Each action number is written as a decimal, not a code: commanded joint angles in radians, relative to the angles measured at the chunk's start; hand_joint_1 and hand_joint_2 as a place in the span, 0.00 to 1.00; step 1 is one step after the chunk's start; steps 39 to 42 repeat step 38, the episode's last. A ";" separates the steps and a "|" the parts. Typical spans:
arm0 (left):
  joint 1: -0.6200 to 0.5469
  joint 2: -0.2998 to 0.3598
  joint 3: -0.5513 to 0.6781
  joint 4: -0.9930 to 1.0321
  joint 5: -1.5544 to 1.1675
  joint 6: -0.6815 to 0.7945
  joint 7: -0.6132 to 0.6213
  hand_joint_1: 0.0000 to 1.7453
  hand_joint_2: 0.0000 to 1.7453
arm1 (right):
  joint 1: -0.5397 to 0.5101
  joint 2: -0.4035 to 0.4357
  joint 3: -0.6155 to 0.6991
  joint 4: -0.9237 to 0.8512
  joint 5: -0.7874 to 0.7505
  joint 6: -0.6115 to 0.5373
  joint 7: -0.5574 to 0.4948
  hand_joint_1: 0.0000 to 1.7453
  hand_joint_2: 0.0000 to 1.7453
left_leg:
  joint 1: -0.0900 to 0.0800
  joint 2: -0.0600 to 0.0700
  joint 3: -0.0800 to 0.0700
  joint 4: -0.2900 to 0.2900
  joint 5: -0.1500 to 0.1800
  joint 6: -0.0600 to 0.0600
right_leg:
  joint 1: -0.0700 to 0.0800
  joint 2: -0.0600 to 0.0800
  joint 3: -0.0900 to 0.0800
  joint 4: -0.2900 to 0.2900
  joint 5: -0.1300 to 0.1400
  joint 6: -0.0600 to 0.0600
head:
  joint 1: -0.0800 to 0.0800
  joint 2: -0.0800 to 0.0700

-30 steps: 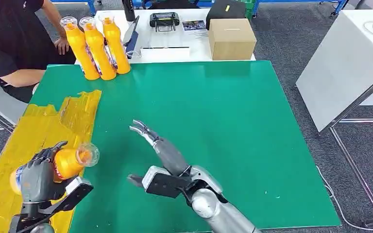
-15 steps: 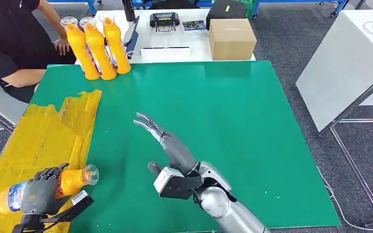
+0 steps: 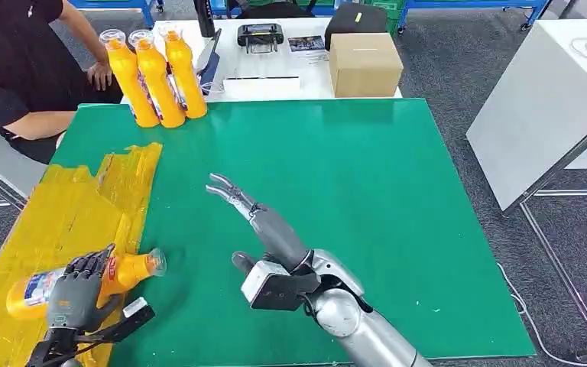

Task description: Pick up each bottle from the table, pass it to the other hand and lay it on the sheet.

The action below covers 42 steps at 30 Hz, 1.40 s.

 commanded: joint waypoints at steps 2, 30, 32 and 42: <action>0.025 0.044 -0.056 0.113 0.026 -0.075 -0.025 0.00 1.00 | -0.046 -0.033 0.022 0.043 -0.004 0.007 0.000 0.00 0.00 | 0.001 0.005 0.001 -0.002 0.002 0.000 | 0.001 0.005 -0.001 -0.003 0.004 -0.001 | 0.000 0.000; 0.191 -0.259 0.102 -0.654 1.007 -0.548 -0.341 0.00 0.00 | 0.109 -0.048 -0.127 0.014 0.157 -0.097 0.018 0.00 0.00 | 0.002 -0.001 -0.004 0.002 0.001 0.001 | 0.001 -0.002 -0.003 -0.002 0.003 -0.001 | 0.000 0.000; 0.224 -0.300 0.078 -0.714 1.034 -0.577 -0.341 0.00 0.00 | 0.194 -0.034 -0.188 -0.038 0.186 -0.149 -0.009 0.00 0.00 | 0.001 -0.002 -0.005 0.002 0.001 0.002 | 0.001 -0.002 -0.003 -0.003 0.003 0.000 | 0.000 0.000; 0.267 -0.334 -0.005 -0.757 1.149 -0.659 -0.341 0.00 0.00 | 0.301 0.015 -0.270 -0.104 0.172 -0.164 -0.058 0.00 0.00 | 0.000 0.000 -0.009 0.002 0.001 0.002 | 0.000 0.000 -0.009 -0.001 0.003 0.000 | 0.000 0.000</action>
